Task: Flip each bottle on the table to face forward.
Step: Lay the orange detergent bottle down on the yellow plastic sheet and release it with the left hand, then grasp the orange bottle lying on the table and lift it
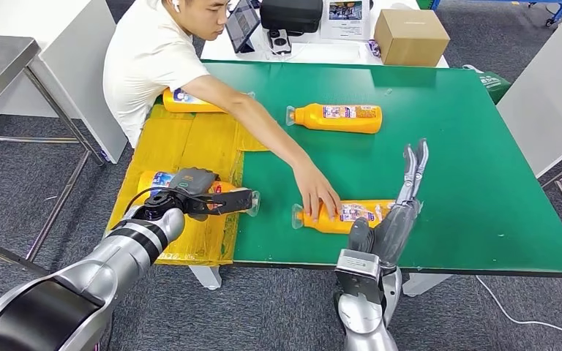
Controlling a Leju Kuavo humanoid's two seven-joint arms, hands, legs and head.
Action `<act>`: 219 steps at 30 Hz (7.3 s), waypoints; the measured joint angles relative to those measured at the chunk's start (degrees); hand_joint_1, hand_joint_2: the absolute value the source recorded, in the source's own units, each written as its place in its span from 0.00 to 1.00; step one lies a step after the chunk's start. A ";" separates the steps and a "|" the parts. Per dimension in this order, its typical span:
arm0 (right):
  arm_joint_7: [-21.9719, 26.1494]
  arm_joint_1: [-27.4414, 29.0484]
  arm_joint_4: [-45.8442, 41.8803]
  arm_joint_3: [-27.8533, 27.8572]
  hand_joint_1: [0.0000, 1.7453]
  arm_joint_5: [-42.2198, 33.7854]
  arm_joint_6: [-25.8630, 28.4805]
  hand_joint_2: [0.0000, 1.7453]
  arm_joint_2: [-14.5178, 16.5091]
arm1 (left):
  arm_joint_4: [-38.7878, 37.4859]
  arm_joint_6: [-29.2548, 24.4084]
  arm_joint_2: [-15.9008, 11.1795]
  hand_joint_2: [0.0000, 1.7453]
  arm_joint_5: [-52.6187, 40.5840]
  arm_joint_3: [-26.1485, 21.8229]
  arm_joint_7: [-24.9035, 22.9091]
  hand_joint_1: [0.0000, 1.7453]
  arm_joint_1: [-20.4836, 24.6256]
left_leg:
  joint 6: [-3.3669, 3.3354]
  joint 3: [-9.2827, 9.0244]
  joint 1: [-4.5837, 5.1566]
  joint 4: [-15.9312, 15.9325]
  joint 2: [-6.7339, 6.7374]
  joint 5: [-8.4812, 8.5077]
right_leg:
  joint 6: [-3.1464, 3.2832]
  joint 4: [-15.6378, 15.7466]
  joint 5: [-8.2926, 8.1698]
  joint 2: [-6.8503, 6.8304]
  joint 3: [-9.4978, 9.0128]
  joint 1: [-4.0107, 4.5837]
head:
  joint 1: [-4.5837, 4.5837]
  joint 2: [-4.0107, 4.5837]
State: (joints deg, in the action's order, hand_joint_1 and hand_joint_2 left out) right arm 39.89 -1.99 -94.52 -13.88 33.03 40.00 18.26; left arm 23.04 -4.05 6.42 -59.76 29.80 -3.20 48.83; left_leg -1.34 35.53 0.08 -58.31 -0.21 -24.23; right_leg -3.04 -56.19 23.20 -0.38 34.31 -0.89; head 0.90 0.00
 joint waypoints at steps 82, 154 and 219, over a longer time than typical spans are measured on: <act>-18.44 -2.22 33.97 9.58 0.00 26.92 -0.60 1.00 -18.48 | 57.68 -5.58 -6.29 1.00 32.62 -2.27 24.22 0.00 -38.26 | 0.00 0.02 0.13 0.00 -0.08 -0.09 | 0.00 0.03 0.04 -0.04 0.00 -0.09 | 0.00 0.00; -24.26 -28.69 67.26 2.43 0.98 34.86 -17.44 1.00 -25.89 | 56.86 -4.32 -1.67 1.00 42.34 1.17 27.14 0.00 -35.44 | -0.20 -0.94 0.11 0.00 0.32 -0.06 | 0.05 0.10 -0.17 0.21 -0.68 -0.07 | -0.01 0.00; -3.24 -1.03 22.87 -0.68 1.00 -21.35 -24.09 1.00 -12.38 | 56.30 -9.18 3.11 1.00 82.00 2.44 24.66 0.00 -42.09 | -0.01 -0.07 -0.01 0.01 0.18 -0.19 | -0.02 0.03 0.02 0.26 0.00 0.03 | -0.01 0.00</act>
State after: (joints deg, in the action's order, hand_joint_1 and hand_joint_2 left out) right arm 36.65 -3.01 -71.65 -14.56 11.67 15.92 5.87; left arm 79.34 -13.23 9.53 22.23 32.24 21.46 6.74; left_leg -1.35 35.46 0.07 -58.30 -0.03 -24.42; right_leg -3.06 -56.15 23.22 -0.12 34.32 -0.86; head 0.90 0.00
